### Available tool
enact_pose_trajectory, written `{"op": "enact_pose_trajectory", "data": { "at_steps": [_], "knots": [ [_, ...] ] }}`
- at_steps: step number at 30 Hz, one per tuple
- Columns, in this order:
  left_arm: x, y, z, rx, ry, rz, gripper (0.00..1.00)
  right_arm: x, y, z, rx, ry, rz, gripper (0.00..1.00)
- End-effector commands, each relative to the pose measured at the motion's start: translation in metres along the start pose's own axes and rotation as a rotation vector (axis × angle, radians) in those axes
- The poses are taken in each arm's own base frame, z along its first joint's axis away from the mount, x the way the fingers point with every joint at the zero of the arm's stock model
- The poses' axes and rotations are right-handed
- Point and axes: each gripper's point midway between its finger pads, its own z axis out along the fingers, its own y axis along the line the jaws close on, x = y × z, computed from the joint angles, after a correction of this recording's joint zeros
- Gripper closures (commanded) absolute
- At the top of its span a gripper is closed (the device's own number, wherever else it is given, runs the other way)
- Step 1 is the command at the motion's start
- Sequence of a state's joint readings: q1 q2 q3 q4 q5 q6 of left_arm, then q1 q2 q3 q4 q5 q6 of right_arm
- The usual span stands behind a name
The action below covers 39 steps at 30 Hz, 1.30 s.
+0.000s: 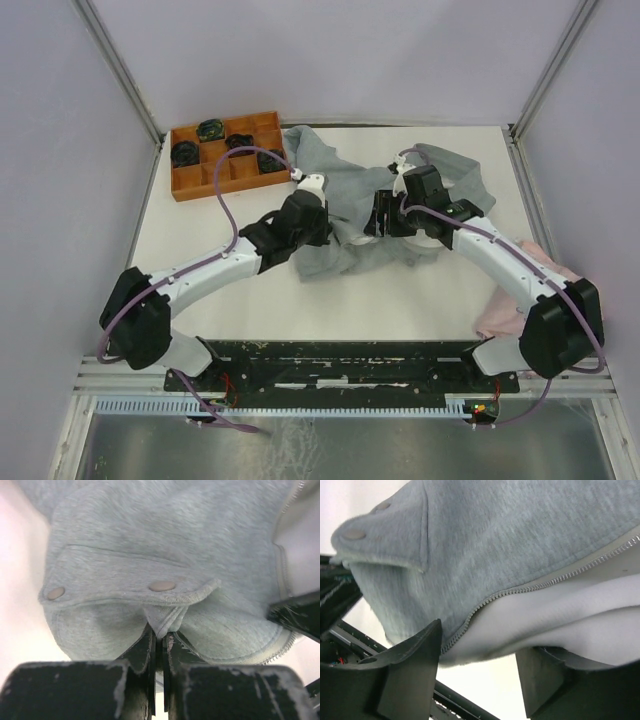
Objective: Zip up the jacket
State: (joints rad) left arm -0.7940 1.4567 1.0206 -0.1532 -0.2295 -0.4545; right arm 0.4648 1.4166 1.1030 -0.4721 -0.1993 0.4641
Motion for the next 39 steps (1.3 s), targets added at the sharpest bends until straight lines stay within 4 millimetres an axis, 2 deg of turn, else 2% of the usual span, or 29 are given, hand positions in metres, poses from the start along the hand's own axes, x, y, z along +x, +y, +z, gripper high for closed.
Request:
{"op": "enact_pose_trajectory", "data": {
  "at_steps": [1,4,10,15,19,25,30,32,36,39],
  "knots": [
    [-0.045,0.032,-0.019,-0.102,-0.048,0.011,0.97,-0.016,0.008,-0.038,0.005,-0.068,-0.088,0.32],
    [-0.059,0.043,-0.026,-0.123,-0.065,-0.004,0.97,-0.014,-0.004,-0.050,0.065,-0.102,-0.099,0.27],
    [-0.071,0.055,-0.030,-0.125,-0.080,-0.036,0.97,-0.005,-0.046,-0.065,0.253,-0.140,-0.069,0.13],
    [-0.076,0.068,-0.032,-0.145,-0.088,-0.069,0.97,-0.001,-0.089,-0.073,0.372,-0.168,0.035,0.09],
    [-0.079,0.077,-0.034,-0.163,-0.097,-0.082,0.97,0.007,-0.119,-0.071,0.472,-0.167,0.095,0.08],
    [-0.080,0.084,-0.035,-0.182,-0.100,-0.093,0.97,0.012,-0.138,-0.069,0.555,-0.189,0.114,0.07],
    [-0.075,0.088,-0.034,-0.194,-0.091,-0.099,0.97,0.018,-0.164,-0.070,0.647,-0.204,0.156,0.07],
    [-0.074,0.089,-0.033,-0.197,-0.089,-0.101,0.97,0.020,-0.167,-0.059,0.614,-0.203,0.185,0.08],
    [-0.070,0.093,-0.034,-0.215,-0.087,-0.102,0.97,0.020,-0.160,-0.030,0.531,-0.169,0.231,0.10],
    [-0.072,0.096,-0.042,-0.227,-0.105,-0.105,0.97,0.012,-0.161,-0.021,0.528,-0.154,0.229,0.14]
  ]
}}
